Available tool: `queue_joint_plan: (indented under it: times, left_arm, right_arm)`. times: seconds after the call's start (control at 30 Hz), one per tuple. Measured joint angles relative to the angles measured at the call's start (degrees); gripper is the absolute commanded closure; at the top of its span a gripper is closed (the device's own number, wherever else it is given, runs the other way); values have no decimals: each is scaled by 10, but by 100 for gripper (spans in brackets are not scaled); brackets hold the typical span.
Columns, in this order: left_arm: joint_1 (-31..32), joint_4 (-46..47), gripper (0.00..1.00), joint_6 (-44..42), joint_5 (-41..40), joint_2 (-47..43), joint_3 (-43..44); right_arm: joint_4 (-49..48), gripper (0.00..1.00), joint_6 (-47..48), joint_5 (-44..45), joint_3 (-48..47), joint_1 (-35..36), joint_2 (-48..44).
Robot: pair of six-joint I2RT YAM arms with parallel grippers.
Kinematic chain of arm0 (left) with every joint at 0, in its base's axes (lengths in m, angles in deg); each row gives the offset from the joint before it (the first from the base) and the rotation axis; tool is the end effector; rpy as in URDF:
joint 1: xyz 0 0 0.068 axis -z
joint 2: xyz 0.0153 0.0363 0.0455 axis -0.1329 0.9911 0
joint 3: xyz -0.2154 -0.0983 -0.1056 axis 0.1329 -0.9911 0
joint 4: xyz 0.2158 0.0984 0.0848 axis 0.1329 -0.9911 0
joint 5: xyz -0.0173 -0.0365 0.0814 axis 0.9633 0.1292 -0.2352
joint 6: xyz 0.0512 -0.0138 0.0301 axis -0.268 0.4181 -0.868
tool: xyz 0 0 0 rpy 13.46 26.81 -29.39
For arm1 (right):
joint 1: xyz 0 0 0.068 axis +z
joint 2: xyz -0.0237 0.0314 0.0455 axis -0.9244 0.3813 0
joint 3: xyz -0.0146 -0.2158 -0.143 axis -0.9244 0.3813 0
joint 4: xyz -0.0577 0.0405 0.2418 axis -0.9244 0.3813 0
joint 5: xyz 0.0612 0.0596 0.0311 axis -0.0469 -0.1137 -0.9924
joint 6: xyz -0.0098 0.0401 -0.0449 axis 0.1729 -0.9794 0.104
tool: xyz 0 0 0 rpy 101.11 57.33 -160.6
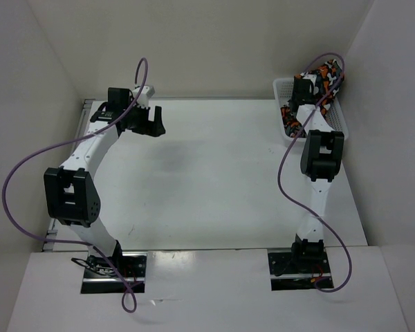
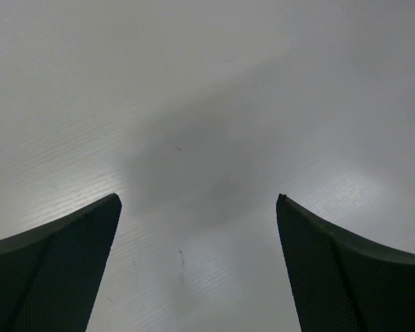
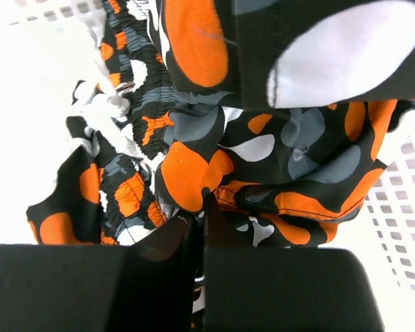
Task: Fold and stack the shorts
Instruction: Grab the shorts from the pile
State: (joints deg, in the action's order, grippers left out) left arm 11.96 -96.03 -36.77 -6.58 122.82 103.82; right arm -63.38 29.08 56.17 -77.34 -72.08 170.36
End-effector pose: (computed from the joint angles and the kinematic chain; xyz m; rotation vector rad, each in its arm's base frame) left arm 0.3852 -0.0447 0.2946 0.2694 2.2156 -0.4376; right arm 0.5286 -0.0601 0.1915 0.3045 2.1727 -0.5115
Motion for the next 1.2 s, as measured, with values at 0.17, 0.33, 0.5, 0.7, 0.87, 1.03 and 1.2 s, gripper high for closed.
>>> queue_joint_plan:
  times: [0.17,0.33,0.5,0.7,0.87,1.03,1.2]
  left_arm:
    - [0,0,0,0,0,0,0]
    - [0,0,0,0,1,0,0]
    - [0,1,0,0,7,-8,0]
    - [0,6,0,0,21,-49,-4]
    - [0,9,0,0,26,-88,-10]
    - [0,14,0,0,27,-123,-29]
    - [0,17,0,0,23,-163,-56]
  right_arm:
    - [7,100,-10,-26,0,0,-4]
    - [30,100,-17,-38,1,2,-42]
    - [34,100,-35,-17,26,15,-138]
    - [24,100,-45,5,54,33,-271]
    - [-5,100,-9,12,63,70,-339]
    - [-36,100,44,5,37,129,-375]
    - [-45,100,85,-43,-100,178,-374]
